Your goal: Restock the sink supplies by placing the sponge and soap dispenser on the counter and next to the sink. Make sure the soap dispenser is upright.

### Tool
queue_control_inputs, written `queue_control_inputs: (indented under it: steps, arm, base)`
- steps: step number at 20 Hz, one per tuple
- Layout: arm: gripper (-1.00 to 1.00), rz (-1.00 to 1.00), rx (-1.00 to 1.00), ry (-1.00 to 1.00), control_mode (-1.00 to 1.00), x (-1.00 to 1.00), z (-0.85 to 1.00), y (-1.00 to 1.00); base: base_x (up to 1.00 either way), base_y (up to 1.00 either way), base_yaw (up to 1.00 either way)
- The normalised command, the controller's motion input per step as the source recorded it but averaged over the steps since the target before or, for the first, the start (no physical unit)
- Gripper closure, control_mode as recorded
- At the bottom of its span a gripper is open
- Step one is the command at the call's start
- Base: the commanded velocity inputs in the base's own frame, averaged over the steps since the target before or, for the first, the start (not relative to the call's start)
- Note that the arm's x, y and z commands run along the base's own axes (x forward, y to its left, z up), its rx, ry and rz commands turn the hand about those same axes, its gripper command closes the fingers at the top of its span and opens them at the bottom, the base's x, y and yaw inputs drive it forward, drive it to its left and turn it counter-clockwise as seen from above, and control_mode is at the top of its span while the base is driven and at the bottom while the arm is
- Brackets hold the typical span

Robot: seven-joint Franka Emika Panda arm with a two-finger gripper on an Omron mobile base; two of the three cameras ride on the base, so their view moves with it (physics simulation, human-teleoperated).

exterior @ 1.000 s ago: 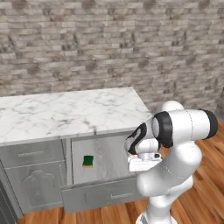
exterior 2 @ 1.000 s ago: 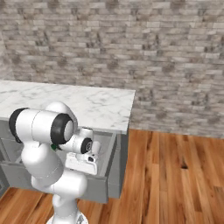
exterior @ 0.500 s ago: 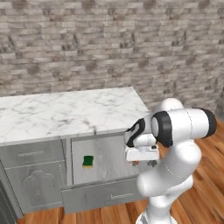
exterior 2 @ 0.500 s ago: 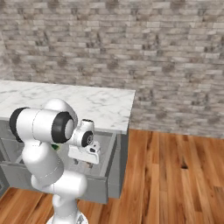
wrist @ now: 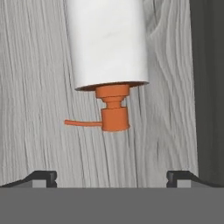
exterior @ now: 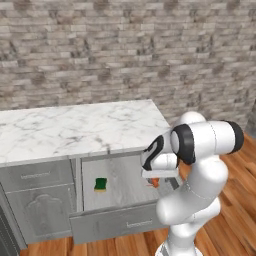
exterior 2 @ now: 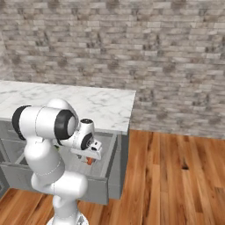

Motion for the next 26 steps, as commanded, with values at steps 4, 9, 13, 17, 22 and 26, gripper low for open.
queue_control_inputs:
  steps: [4,9,13,17,22,26]
  arm:
    - [-1.00,0.00,0.00,-0.16,-1.00,0.18,-0.18,0.10]
    - [-1.00,0.00,0.00,-0.08,-1.00,0.31,-0.13,0.06]
    - [-1.00,0.00,0.00,0.00,-1.00,0.45,-0.11,0.00]
    - [-1.00,0.00,0.00,0.00,-1.00,0.29,-0.14,0.00]
    - [-1.00,0.00,0.00,0.00,-1.00,0.14,-0.10,0.00]
    - [-1.00,0.00,0.00,0.00,-1.00,0.00,-0.05,0.00]
  base:
    - [0.00,0.00,0.00]
    - [0.00,0.00,0.00]
    - [0.00,0.00,0.00]
    - [0.00,0.00,0.00]
    - [0.00,0.00,0.00]
    - [0.00,0.00,0.00]
